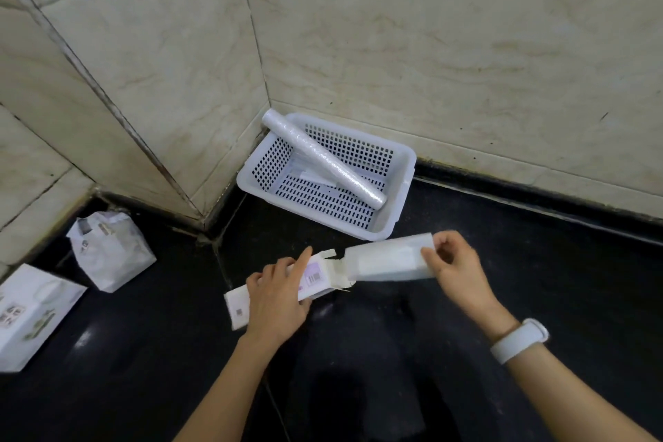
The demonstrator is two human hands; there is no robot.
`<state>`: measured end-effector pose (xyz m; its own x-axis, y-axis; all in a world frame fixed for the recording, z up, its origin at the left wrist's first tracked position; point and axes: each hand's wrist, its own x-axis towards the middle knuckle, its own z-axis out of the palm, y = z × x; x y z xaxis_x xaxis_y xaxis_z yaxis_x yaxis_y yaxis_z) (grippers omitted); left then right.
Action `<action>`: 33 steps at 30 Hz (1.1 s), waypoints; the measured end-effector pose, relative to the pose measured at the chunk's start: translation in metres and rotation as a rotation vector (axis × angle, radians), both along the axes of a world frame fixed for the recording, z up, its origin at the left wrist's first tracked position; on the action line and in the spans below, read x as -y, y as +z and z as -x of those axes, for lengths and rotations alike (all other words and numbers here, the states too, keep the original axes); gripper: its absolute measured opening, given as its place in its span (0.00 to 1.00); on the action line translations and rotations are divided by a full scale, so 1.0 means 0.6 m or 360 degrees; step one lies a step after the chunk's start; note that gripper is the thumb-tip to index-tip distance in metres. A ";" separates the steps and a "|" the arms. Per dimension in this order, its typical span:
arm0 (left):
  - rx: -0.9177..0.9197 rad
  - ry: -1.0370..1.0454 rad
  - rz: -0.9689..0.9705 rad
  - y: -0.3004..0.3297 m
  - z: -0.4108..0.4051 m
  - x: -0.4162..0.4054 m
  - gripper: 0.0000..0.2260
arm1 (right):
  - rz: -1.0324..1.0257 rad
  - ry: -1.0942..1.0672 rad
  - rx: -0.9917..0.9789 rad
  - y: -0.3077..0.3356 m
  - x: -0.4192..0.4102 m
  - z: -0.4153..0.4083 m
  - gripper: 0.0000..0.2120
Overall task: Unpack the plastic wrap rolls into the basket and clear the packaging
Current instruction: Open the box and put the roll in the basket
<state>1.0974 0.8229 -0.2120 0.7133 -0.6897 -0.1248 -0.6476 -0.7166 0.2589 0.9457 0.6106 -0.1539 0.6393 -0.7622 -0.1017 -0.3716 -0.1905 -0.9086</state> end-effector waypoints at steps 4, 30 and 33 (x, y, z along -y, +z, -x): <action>-0.0141 -0.0041 -0.0208 -0.028 -0.038 -0.016 0.35 | -0.0220 -0.0136 0.0234 0.015 0.014 -0.068 0.11; -0.0191 -0.0096 -0.0072 -0.031 -0.038 -0.008 0.39 | 0.0179 0.0519 -0.0281 -0.036 0.005 -0.269 0.15; -0.0177 -0.0076 0.0238 0.003 -0.004 0.033 0.26 | 0.0215 0.0297 -0.0019 -0.007 -0.004 -0.157 0.12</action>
